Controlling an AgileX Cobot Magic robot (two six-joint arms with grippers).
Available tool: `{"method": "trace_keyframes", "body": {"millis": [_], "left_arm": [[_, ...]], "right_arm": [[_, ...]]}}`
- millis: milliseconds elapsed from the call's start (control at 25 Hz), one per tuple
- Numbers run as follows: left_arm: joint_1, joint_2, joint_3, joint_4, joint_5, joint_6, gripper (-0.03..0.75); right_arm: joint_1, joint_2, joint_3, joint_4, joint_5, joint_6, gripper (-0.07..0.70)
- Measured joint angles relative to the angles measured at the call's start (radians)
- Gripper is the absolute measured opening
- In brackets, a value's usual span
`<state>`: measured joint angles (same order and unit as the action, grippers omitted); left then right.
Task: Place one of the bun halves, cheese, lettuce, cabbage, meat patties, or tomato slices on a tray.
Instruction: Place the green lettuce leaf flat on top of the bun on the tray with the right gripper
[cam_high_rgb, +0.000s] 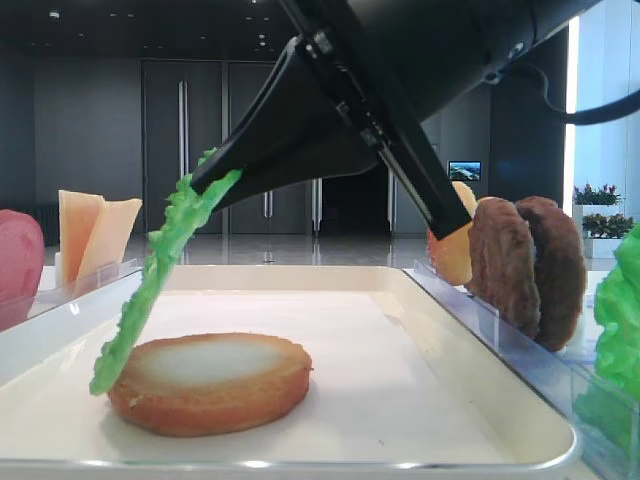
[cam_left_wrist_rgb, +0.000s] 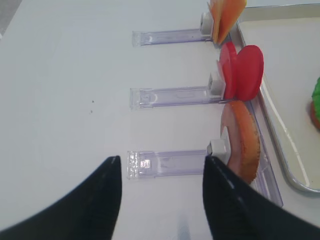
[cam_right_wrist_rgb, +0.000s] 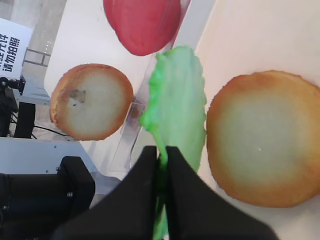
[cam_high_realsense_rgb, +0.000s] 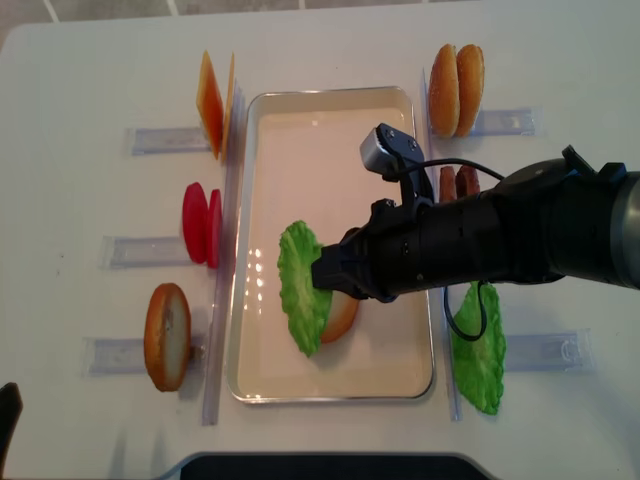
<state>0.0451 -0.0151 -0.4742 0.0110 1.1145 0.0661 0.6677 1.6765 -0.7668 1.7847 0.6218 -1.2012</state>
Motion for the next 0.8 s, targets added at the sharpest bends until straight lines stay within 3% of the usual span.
{"method": "trace_keyframes", "body": {"millis": [280, 800], "left_arm": [[0.000, 0.000, 0.000, 0.000, 0.000, 0.000, 0.399], [0.000, 0.000, 0.000, 0.000, 0.000, 0.000, 0.399]], "right_arm": [[0.000, 0.000, 0.000, 0.002, -0.050, -0.001, 0.036], [0.000, 0.000, 0.000, -0.065, -0.075, -0.002, 0.042]]}}
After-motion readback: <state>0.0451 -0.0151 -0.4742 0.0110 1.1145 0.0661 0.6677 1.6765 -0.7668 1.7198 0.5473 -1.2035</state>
